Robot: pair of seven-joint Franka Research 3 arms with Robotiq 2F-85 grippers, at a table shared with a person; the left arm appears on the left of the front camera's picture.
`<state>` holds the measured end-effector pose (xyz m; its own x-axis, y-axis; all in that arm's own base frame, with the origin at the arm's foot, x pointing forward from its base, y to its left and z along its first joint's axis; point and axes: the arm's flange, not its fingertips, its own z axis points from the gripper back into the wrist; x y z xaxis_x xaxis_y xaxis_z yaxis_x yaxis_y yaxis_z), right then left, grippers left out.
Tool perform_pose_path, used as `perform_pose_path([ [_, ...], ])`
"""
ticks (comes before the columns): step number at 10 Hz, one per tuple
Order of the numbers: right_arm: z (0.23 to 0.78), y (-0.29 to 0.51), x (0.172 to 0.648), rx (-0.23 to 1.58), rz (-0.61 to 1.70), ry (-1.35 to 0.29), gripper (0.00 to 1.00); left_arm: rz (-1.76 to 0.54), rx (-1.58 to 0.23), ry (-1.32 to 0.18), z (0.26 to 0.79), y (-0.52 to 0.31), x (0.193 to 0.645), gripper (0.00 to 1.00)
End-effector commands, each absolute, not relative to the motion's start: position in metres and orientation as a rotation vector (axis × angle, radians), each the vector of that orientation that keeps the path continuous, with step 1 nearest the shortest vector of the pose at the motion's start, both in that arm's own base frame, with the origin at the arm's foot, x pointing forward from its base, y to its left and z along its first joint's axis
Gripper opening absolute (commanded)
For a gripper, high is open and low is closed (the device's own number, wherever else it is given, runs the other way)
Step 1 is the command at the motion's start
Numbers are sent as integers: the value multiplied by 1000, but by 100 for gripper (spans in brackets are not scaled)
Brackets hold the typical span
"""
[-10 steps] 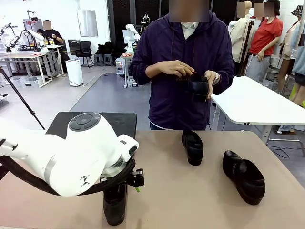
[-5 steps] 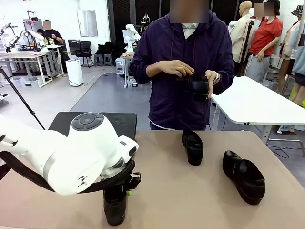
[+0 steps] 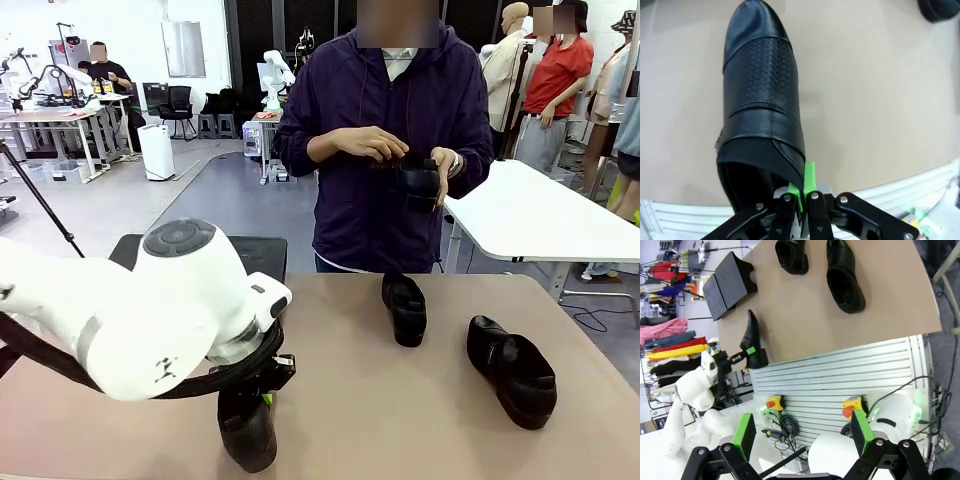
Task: Organize the shoes by placing them on the stand.
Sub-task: Place the Shoe from the middle of the table onto the Shoes Stand.
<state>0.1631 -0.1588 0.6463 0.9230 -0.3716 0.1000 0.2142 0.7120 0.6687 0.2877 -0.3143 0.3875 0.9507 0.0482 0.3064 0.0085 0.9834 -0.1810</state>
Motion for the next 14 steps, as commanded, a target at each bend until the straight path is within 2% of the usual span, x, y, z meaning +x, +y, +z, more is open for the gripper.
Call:
perform_pose_path([
  [1, 648, -158, 163, 726, -313, -247, 100, -79, -177, -324, 454, -279, 253, 0],
  [3, 648, -158, 163, 726, -313, -247, 100, -246, -156, -400, 510, -248, 219, 0],
  [5, 648, -158, 163, 726, -313, -247, 100, -381, -116, -507, 533, -220, 209, 0],
  [6, 648, -158, 163, 726, -313, -247, 100, -385, -134, -542, 537, -206, 213, 0],
  [7, 648, -158, 163, 726, -313, -247, 100, -267, -116, -578, 537, -199, 216, 0],
  [8, 648, -158, 163, 726, -313, -247, 100, -171, -74, -589, 536, -197, 216, 0],
  [9, 648, -158, 163, 726, -313, -247, 100, -335, -112, -527, 568, -219, 212, 0],
  [14, 648, -158, 163, 726, -313, -247, 100, -335, -112, -527, 568, -219, 212, 0],
])
